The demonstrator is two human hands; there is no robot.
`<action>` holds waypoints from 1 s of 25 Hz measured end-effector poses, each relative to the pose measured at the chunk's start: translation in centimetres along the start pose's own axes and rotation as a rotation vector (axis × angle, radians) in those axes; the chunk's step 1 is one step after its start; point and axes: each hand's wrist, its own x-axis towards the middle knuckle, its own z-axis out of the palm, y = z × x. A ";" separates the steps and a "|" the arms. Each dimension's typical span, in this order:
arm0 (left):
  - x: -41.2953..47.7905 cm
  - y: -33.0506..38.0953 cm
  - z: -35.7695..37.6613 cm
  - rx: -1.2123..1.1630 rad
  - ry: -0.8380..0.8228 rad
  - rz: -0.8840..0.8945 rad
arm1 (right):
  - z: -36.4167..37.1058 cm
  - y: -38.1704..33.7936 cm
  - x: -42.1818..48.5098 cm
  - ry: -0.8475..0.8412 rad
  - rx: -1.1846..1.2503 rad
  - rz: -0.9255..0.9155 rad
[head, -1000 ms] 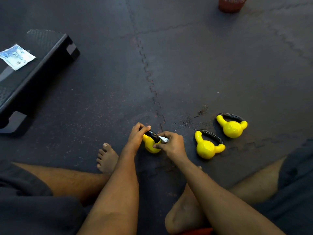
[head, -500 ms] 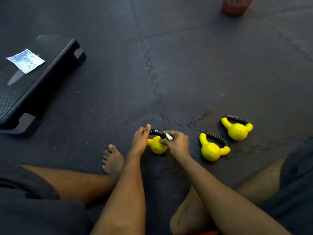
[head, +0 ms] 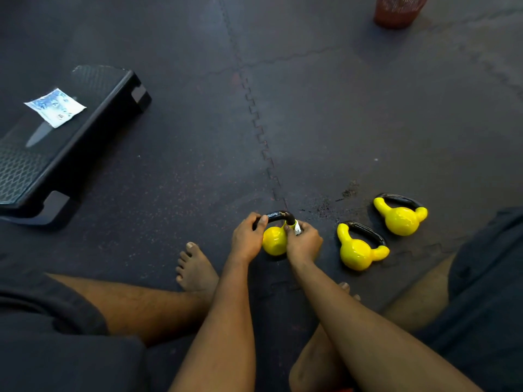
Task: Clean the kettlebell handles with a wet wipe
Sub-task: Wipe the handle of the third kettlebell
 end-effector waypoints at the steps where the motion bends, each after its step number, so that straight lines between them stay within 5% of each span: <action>1: -0.3 0.3 0.0 -0.019 0.015 0.000 | 0.3 0.0 -0.3 0.011 -0.013 0.029; 15: -0.5 0.4 -0.4 -0.098 0.017 -0.070 | 0.8 -1.0 -0.4 -0.174 0.272 0.111; 25: -0.4 0.6 -0.1 -0.123 0.031 -0.083 | 0.2 0.2 -1.7 -0.229 0.058 -0.022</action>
